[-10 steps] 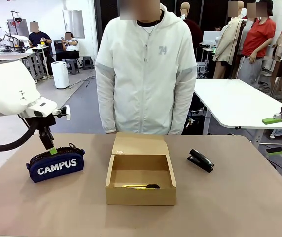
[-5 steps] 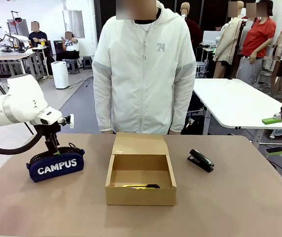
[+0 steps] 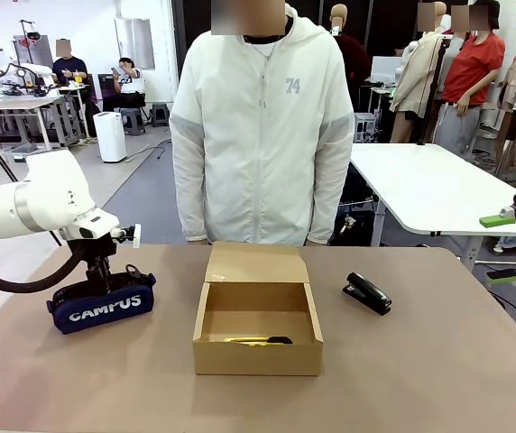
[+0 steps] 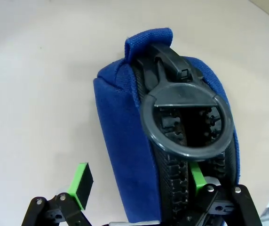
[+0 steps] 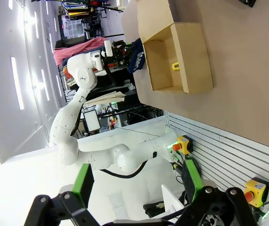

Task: Pack the items into the box.
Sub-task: Pick up the item indicated by the person and place it inside the Mailer Box.

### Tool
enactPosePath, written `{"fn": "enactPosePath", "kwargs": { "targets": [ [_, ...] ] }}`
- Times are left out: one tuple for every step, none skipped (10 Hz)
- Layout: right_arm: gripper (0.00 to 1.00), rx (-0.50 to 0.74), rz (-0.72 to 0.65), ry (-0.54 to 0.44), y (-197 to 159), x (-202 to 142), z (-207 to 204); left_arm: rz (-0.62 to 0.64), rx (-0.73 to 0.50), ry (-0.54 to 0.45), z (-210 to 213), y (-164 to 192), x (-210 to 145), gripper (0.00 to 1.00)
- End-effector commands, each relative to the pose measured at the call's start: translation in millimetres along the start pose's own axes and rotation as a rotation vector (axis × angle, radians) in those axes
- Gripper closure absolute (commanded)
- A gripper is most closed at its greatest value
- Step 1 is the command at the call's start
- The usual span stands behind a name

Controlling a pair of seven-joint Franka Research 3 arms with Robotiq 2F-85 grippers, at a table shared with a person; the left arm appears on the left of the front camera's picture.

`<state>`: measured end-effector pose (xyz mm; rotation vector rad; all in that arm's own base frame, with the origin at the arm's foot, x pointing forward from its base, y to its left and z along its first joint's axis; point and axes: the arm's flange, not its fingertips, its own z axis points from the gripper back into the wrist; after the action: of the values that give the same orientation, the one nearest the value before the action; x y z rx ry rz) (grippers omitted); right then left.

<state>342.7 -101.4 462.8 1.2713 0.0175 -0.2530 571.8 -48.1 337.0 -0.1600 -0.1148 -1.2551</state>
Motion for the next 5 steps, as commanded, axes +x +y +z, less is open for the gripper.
{"fn": "enactPosePath", "kwargs": {
  "targets": [
    [0.0,-0.002,0.014,0.006,1.3,-0.6,2.7,-0.014,-0.033,-0.044,4.9,8.4,-4.7,0.0],
    [0.0,-0.002,0.014,0.006,1.3,-0.6,2.7,-0.009,-0.041,-0.022,3.7,8.6,-4.8,0.6],
    [0.0,-0.002,0.014,0.006,1.3,-0.6,2.7,-0.012,-0.037,-0.039,4.1,8.6,-4.5,1.0],
    [0.0,-0.002,0.014,0.006,1.3,-0.6,2.7,-0.011,-0.035,-0.044,5.3,8.0,-5.4,1.0],
    [0.0,-0.002,0.014,0.006,1.3,-0.6,2.7,-0.012,-0.032,-0.05,5.9,8.1,-6.0,1.0]
  ]
}}
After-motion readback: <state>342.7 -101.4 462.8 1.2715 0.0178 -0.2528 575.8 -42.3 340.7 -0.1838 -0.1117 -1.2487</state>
